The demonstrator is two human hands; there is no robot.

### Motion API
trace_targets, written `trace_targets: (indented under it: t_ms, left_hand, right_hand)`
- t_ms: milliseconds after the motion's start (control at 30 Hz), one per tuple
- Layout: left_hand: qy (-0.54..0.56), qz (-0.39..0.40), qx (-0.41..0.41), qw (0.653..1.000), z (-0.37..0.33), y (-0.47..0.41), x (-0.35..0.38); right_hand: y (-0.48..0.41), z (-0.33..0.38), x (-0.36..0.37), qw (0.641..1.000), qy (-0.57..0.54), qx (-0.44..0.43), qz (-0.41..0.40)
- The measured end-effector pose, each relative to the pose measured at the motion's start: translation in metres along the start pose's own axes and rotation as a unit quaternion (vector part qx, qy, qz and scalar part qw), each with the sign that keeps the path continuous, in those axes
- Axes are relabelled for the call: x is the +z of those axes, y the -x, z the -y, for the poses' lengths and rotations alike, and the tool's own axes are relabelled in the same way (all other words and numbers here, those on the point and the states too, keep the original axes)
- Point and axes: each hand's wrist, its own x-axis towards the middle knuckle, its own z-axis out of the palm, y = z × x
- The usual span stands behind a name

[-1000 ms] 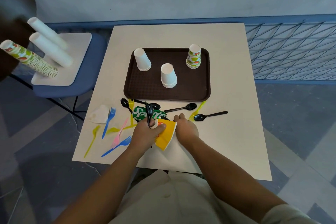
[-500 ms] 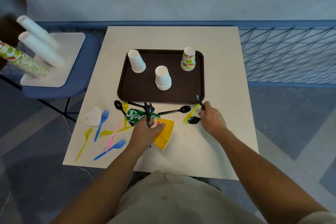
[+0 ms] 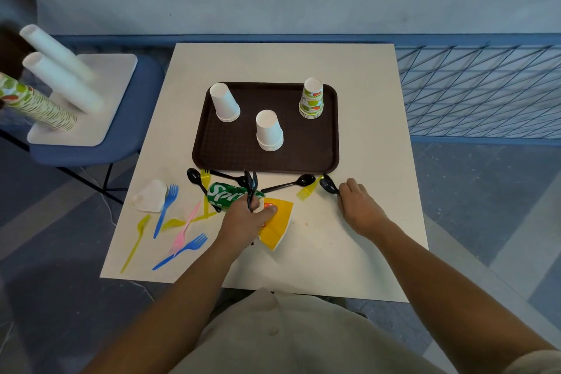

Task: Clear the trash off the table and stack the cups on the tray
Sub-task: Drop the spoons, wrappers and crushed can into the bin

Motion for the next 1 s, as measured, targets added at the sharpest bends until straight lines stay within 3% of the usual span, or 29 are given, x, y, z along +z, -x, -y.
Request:
trace_targets:
  t_ms: [67, 133, 267, 633, 1000]
  left_hand:
    - [-0.004, 0.000, -0.001, 1.000, 0.000, 0.000, 0.001]
    - [-0.005, 0.001, -0.006, 1.000, -0.001, -0.001, 0.003]
    - [0.005, 0.003, -0.007, 1.000, -0.003, -0.002, 0.003]
    - [0.006, -0.012, 0.005, 1.000, 0.002, -0.002, -0.001]
    - [0.013, -0.010, 0.001, 1.000, 0.002, -0.001, 0.001]
  right_hand:
    - [-0.004, 0.010, -0.004, 0.998, -0.060, 0.000, -0.028]
    - [-0.010, 0.019, -0.010, 0.995, -0.091, 0.030, 0.012]
    - [-0.025, 0.025, -0.011, 0.995, -0.041, 0.053, 0.076]
    - [-0.040, 0.022, -0.003, 0.995, 0.067, 0.015, 0.070]
    - [-0.025, 0.012, 0.004, 0.997, 0.003, 0.059, 0.048]
